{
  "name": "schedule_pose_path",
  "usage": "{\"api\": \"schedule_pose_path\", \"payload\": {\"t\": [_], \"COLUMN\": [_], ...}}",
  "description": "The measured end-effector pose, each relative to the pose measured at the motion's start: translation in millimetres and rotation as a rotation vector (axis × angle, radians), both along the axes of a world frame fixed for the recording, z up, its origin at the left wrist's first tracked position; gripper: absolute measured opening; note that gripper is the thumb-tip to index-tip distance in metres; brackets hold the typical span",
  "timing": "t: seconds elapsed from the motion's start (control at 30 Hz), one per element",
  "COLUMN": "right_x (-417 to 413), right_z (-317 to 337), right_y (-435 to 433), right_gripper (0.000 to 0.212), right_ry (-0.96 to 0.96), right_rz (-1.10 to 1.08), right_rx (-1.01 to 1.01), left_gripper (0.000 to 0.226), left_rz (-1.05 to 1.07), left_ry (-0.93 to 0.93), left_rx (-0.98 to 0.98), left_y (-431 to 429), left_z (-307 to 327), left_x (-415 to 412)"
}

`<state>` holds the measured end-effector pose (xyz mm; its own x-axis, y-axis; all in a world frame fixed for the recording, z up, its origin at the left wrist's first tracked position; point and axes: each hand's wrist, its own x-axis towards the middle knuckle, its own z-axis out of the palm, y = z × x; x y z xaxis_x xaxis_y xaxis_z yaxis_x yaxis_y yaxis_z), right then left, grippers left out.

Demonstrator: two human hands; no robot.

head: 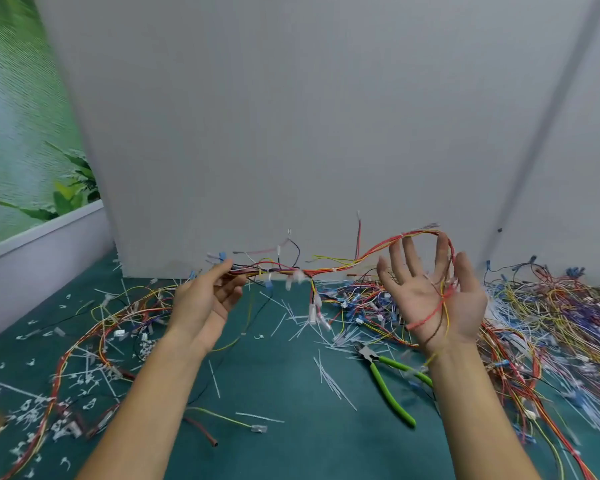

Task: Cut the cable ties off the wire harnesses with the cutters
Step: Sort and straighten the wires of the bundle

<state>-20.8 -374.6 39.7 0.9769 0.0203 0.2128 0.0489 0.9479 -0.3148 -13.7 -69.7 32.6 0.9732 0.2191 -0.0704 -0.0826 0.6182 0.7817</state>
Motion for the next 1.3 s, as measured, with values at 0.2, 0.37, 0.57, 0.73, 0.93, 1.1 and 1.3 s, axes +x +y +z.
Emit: {"api": "schedule_pose_path", "payload": {"t": [0.2, 0.37, 0.57, 0.73, 0.93, 1.1, 1.3], "right_x": [3, 0, -10, -33, -52, -35, 14], "right_z": [-9, -8, 6, 29, 76, 145, 162], "right_y": [4, 8, 21, 27, 45, 71, 92], "right_gripper": [0.057, 0.070, 0.078, 0.078, 0.064, 0.076, 0.082], "right_ry": [-0.006, 0.031, 0.070, -0.114, -0.295, -0.405, -0.426], "right_rz": [0.021, 0.067, 0.146, 0.232, 0.179, -0.160, -0.609], "right_rx": [-0.024, -0.055, -0.265, -0.295, -0.263, -0.662, -1.830], "left_gripper": [0.009, 0.013, 0.015, 0.011, 0.046, 0.018, 0.026], "left_rz": [-0.102, -0.109, 0.002, 0.192, 0.266, -0.161, -0.761], "left_ry": [0.035, 0.003, -0.125, -0.082, -0.055, 0.022, -0.158], "left_rx": [-0.134, -0.258, -0.302, -0.198, 0.205, 0.513, 0.277], "left_y": [-15, -18, -16, -11, -26, -99, -205], "left_z": [4, 10, 11, 0, -26, -43, 0], "left_x": [-5, -11, -10, -4, 5, -16, -80]}}
